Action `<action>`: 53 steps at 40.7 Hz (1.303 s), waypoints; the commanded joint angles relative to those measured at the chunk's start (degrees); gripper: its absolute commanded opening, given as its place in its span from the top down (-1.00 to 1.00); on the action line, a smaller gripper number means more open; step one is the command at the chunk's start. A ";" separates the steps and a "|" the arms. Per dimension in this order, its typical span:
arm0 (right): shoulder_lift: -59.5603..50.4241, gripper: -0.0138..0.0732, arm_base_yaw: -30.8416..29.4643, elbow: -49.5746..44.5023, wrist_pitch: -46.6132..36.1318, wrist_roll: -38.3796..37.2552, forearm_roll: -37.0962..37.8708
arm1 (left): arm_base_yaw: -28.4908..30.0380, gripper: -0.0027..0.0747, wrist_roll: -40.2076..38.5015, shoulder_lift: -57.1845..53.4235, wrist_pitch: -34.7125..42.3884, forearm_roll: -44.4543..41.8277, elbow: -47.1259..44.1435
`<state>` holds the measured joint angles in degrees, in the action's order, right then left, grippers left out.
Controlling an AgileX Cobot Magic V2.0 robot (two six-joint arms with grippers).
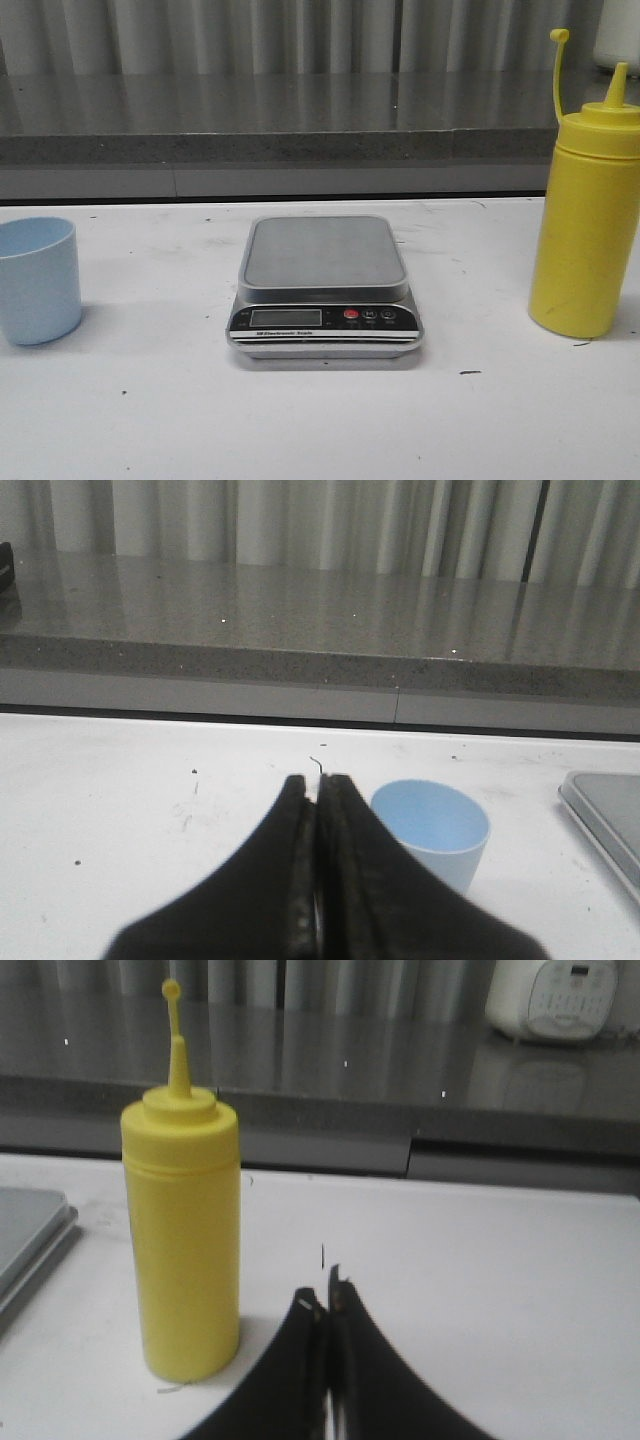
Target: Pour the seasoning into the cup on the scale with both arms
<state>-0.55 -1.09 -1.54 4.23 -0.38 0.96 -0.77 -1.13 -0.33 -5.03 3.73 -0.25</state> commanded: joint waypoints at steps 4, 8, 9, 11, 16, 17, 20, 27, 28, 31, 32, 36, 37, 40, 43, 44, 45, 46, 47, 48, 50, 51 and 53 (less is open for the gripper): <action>-0.96 0.84 -0.39 4.36 -4.93 0.38 0.11 | 0.14 0.98 -0.33 -0.84 14.36 2.49 -0.41; -0.45 0.84 -0.39 10.31 1.17 0.38 0.11 | 0.14 0.98 -0.33 -0.70 14.92 1.26 4.75; 0.16 0.84 -0.39 11.80 3.02 0.38 0.11 | 0.14 0.98 -0.33 -0.47 13.96 0.12 6.61; 1.91 0.84 -0.39 15.39 7.55 0.38 0.05 | 0.14 0.98 -0.33 0.43 11.90 -3.40 9.95; 9.15 0.84 -0.39 23.73 13.18 -0.03 -0.07 | 0.14 0.98 -0.33 6.68 5.69 -4.84 17.59; 10.91 0.84 -0.39 24.94 13.11 -0.03 -0.14 | 0.14 0.98 -0.33 8.03 4.26 -4.84 18.50; 15.36 0.84 -0.39 27.30 12.71 -0.03 -0.14 | 0.14 0.98 -0.33 13.20 1.60 -4.84 20.84; 21.10 0.84 -0.39 29.21 12.46 -0.03 -0.14 | 0.14 0.98 -0.33 21.13 0.88 -4.84 23.26; 21.21 0.84 -0.39 29.21 12.38 -0.03 -0.14 | 0.14 0.98 -0.33 21.25 1.48 -4.84 23.26; 21.15 0.83 -0.39 29.21 11.90 -0.03 -0.14 | 0.14 0.98 -0.33 21.56 2.22 -4.84 23.26; 21.15 0.81 -0.39 29.21 11.91 -0.03 -0.14 | 0.14 0.97 -0.33 21.56 2.22 -4.84 23.26; 21.15 0.54 -0.39 29.21 11.83 -0.03 -0.14 | 0.14 0.68 -0.33 21.56 2.10 -4.84 23.26; 21.15 0.42 -0.39 29.21 11.83 -0.03 -0.14 | 0.14 0.53 -0.33 21.56 2.10 -4.84 23.26; 21.15 0.04 -0.39 29.21 11.89 -0.03 -0.14 | 0.14 0.00 -0.33 21.56 2.10 -4.84 23.15; 21.15 -0.34 -0.39 29.21 11.89 -0.03 -0.14 | 0.14 -0.50 -0.33 21.56 2.10 -4.84 23.04; 21.15 -0.44 -0.39 29.21 11.89 -0.03 -0.14 | 0.14 -0.64 -0.33 21.56 2.10 -4.84 23.06; 21.15 -0.54 -0.39 29.21 11.89 -0.03 -0.14 | 0.14 -0.72 -0.33 21.56 2.10 -4.84 22.92; 21.15 -0.63 -0.39 29.21 11.89 -0.03 -0.14 | 0.14 -0.80 -0.33 21.56 2.10 -4.84 22.71; 21.15 -0.71 -0.39 29.21 11.89 -0.03 -0.14 | 0.14 -0.84 -0.33 21.56 2.10 -4.84 22.53; 21.15 -0.75 -0.39 29.21 11.89 -0.03 -0.14 | 0.14 -0.85 -0.33 21.56 2.10 -4.84 22.43; 21.15 -0.82 -0.39 29.21 11.89 -0.03 -0.14 | 0.14 -0.83 -0.33 21.56 2.25 -4.84 21.88; 21.15 -0.83 -0.39 29.21 11.89 -0.03 -0.14 | 0.14 -0.82 -0.33 21.56 2.33 -4.84 21.76; 21.15 -0.82 -0.39 29.21 11.89 -0.03 -0.14 | 0.14 -0.80 -0.33 21.56 3.30 -4.84 21.11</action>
<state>19.76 -1.09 25.71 20.77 -0.48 0.86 -0.77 -1.13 20.44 -7.58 -1.07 19.92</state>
